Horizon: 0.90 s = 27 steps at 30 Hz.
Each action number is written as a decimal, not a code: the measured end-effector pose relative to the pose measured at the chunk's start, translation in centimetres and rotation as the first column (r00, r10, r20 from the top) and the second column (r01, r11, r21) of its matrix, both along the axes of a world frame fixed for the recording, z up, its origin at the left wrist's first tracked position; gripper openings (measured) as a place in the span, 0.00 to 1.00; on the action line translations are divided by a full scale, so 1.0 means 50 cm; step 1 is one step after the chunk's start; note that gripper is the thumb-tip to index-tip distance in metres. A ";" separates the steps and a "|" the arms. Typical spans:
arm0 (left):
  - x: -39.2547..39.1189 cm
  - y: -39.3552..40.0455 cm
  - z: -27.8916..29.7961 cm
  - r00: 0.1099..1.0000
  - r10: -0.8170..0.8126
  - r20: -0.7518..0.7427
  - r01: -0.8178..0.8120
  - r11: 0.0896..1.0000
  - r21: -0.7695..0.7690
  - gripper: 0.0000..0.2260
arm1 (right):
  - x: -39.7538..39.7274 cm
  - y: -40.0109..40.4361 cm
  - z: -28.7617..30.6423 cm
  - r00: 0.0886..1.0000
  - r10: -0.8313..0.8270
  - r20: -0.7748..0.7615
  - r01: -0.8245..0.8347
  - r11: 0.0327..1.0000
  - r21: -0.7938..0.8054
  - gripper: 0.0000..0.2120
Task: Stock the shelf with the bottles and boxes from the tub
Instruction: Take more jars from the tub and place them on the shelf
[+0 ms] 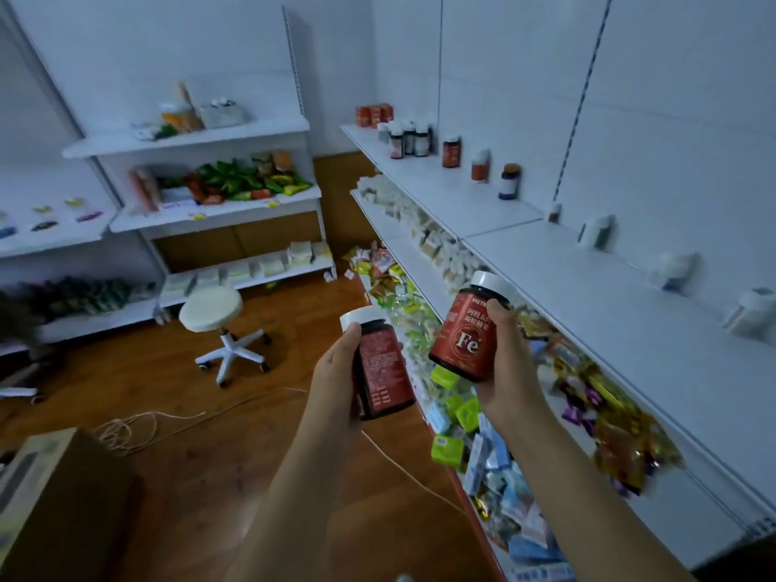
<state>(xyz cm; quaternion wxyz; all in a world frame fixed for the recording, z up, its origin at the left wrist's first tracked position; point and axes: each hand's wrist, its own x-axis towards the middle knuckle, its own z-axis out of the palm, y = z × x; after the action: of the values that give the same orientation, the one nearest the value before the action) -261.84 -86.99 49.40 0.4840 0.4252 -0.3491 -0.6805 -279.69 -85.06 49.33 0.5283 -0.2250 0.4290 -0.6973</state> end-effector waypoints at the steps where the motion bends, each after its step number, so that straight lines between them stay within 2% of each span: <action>1: -0.002 -0.032 0.003 1.000 -0.004 0.007 0.004 1.000 -0.003 0.27 | 0.001 -0.033 0.000 1.000 -0.005 0.007 0.004 1.000 0.016 0.21; 8: -0.019 -0.255 0.021 0.993 -0.048 0.106 0.051 0.998 -0.026 0.20 | -0.009 -0.265 0.019 0.999 -0.034 -0.030 0.034 0.999 0.016 0.16; 16: -0.033 -0.470 -0.007 0.994 -0.064 0.090 0.065 0.998 -0.016 0.17 | -0.028 -0.476 0.018 0.994 -0.039 -0.097 0.042 0.999 0.032 0.18; 27: -0.027 -0.852 -0.065 0.984 -0.160 0.081 0.157 0.987 0.045 0.23 | -0.016 -0.823 -0.021 0.972 -0.104 -0.212 0.123 0.989 0.081 0.15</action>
<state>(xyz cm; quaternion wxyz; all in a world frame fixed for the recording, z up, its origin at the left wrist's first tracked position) -263.20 -129.57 46.13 0.4049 0.4334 -0.3888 -0.7050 -280.49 -126.18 48.29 0.4498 -0.2467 0.5260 -0.6783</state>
